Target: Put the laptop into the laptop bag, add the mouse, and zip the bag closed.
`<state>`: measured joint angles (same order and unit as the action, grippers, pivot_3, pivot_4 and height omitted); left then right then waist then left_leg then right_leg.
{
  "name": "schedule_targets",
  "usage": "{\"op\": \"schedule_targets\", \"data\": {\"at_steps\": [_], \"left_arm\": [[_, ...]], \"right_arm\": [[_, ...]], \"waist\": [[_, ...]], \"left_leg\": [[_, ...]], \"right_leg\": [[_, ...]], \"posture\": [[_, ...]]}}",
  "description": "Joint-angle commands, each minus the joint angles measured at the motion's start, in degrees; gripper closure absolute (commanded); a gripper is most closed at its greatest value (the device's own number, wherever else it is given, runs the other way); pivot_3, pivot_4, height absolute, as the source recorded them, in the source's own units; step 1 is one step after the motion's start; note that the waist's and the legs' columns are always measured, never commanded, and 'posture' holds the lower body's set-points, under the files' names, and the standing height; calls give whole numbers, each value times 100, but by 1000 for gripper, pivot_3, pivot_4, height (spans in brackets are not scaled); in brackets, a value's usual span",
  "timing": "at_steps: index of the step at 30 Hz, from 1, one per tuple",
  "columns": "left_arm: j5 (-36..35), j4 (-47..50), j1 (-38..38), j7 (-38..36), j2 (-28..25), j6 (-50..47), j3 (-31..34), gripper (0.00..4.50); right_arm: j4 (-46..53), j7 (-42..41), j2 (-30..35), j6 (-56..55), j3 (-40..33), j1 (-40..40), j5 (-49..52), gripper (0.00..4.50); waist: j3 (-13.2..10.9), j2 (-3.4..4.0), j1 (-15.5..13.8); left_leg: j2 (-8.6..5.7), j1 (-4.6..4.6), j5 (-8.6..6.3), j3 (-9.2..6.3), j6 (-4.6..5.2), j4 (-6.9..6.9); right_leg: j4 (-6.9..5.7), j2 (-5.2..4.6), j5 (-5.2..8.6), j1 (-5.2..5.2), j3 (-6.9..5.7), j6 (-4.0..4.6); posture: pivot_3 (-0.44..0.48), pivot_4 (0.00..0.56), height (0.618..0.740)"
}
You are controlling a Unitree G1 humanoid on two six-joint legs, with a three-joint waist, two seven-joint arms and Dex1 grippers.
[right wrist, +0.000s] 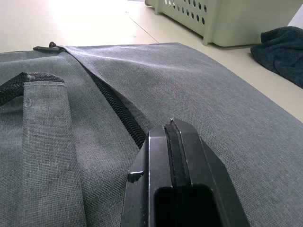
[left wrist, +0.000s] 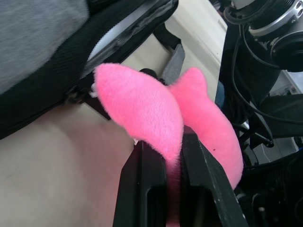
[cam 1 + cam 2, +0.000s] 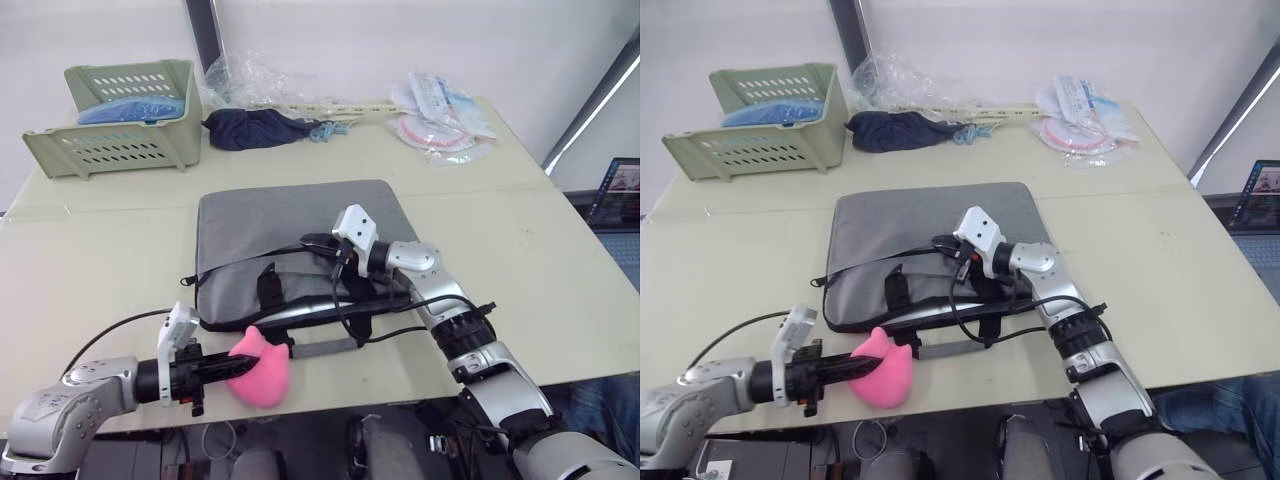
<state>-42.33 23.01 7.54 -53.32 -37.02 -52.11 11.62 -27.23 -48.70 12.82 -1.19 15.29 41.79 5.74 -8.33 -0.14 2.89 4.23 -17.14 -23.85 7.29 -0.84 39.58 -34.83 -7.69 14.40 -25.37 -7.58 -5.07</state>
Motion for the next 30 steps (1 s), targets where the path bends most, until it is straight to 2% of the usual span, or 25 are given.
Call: {"op": "schedule_targets", "data": {"at_steps": [1,7,18,30], "left_arm": [[-170,485,13,160,246,111,-371,4457],[-57,628,80,439,412,272,-677,4457],[232,501,-388,775,803,543,-1441,4457],[35,241,-1057,428,852,245,-1797,4457]], "right_arm": [[-811,191,143,293,152,-368,-449,4500],[-842,202,136,274,155,-379,-463,4500],[-923,199,124,236,168,-359,-479,4500],[-973,192,153,209,150,-359,-501,4500]], "waist": [[1,1,-2],[2,4,-3],[15,17,-10],[21,25,-95]], "left_leg": [[0,0,0,0,0,0],[0,0,-1,-1,3,0],[-3,0,-3,-1,7,-2],[-4,1,-6,-2,14,-2]], "right_leg": [[0,0,0,0,0,0],[5,0,-1,2,-1,-1],[11,2,-3,6,-3,-5],[22,5,-5,12,-6,-8]], "posture": [[0,150,740],[0,150,740],[0,150,740],[0,150,740]]}}
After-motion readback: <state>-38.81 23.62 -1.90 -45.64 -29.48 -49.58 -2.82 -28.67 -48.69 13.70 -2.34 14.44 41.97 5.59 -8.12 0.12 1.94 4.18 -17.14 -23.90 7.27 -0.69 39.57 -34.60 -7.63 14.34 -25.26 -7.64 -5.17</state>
